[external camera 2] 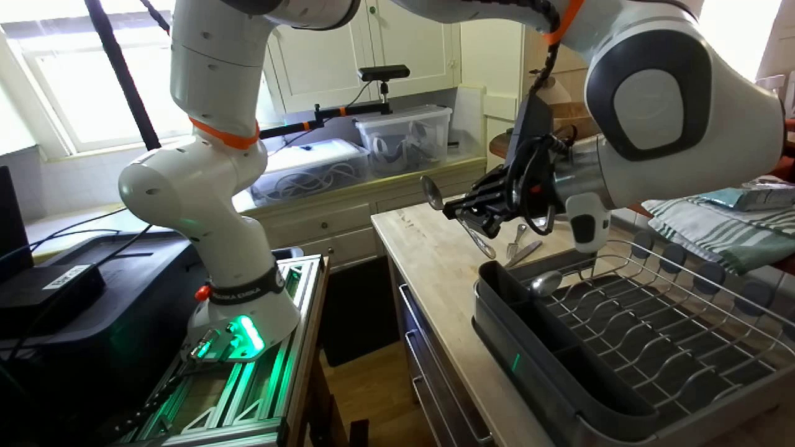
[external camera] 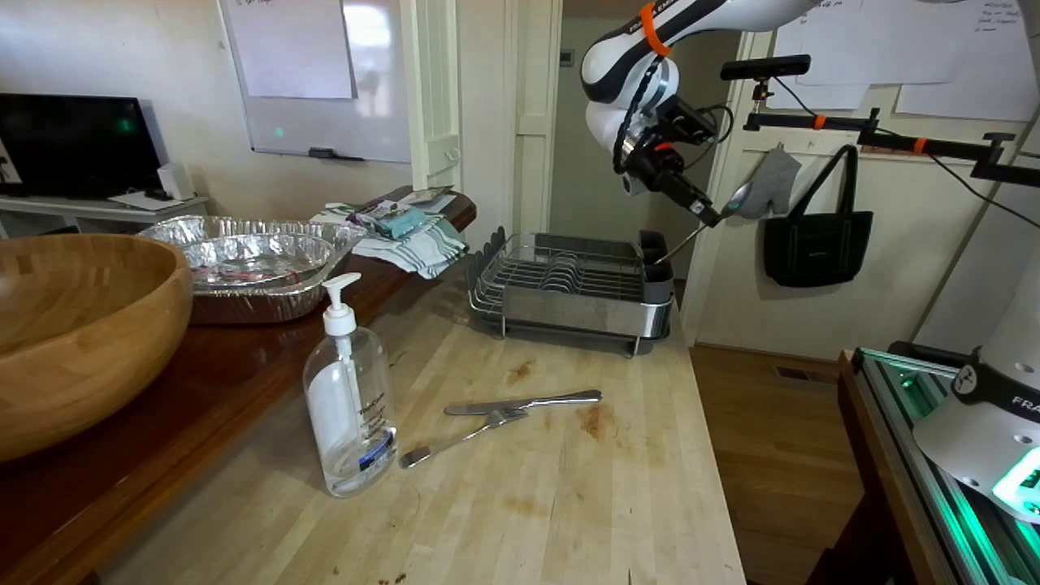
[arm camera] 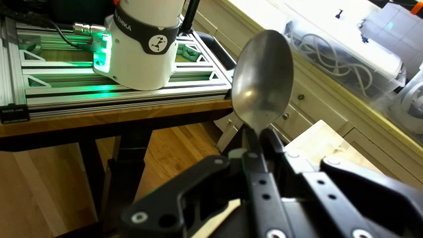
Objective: Put the silver spoon from the counter in the cutlery holder on the dishrack.
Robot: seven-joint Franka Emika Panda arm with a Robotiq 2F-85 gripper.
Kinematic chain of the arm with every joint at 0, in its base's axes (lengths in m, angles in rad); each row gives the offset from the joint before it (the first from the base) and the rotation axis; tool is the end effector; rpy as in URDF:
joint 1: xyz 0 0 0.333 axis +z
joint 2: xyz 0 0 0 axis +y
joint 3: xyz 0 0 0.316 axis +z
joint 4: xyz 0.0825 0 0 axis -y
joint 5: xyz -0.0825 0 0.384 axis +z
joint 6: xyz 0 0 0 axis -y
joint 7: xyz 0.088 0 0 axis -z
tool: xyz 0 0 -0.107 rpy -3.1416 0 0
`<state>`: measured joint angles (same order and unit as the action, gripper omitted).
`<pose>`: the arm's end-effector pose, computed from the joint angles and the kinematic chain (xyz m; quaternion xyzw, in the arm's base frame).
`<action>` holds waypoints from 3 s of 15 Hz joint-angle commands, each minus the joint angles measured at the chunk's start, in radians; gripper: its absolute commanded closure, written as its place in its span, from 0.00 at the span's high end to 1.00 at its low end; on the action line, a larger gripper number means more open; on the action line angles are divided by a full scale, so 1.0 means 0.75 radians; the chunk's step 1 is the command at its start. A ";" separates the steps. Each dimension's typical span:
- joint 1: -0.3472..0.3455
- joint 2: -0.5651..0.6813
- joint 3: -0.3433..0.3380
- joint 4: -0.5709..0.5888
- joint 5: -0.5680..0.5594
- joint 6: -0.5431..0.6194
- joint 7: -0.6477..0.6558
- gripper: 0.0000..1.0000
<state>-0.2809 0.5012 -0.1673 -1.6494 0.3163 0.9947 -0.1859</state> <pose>0.5012 -0.1833 0.3110 -0.8257 0.1219 0.4740 0.2805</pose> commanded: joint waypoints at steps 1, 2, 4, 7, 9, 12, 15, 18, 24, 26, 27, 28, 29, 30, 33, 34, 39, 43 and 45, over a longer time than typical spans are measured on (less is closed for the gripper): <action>-0.018 0.074 0.004 0.091 0.035 -0.084 0.051 0.02; -0.019 0.086 0.004 0.105 0.036 -0.095 0.061 0.02; -0.019 0.110 0.004 0.132 0.036 -0.111 0.082 0.02; -0.015 0.148 0.004 0.174 0.037 -0.140 0.123 0.02; -0.009 0.171 0.004 0.201 0.036 -0.153 0.156 0.02; 0.002 0.194 0.006 0.229 0.036 -0.160 0.211 0.02; 0.016 0.219 0.011 0.257 0.031 -0.159 0.253 0.02; 0.034 0.239 0.018 0.280 0.021 -0.150 0.289 0.02; 0.064 0.263 0.020 0.293 0.000 -0.156 0.334 0.02; 0.067 0.275 0.018 0.292 -0.005 -0.161 0.344 0.02; 0.068 0.278 0.016 0.290 -0.004 -0.156 0.349 0.02; 0.068 0.282 0.015 0.290 -0.005 -0.156 0.351 0.02; 0.067 0.287 0.015 0.290 -0.008 -0.156 0.351 0.02; 0.068 0.293 0.014 0.291 -0.013 -0.157 0.355 0.02; 0.069 0.302 0.006 0.291 -0.020 -0.160 0.379 0.02; 0.070 0.305 0.002 0.291 -0.021 -0.162 0.391 0.02; 0.075 0.299 -0.008 0.291 -0.026 -0.135 0.432 0.02; 0.070 0.298 -0.015 0.296 -0.020 -0.127 0.449 0.02; 0.063 0.299 -0.019 0.302 -0.017 -0.128 0.449 0.02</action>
<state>-0.2305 0.7082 -0.1723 -1.4548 0.3086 0.9119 0.1395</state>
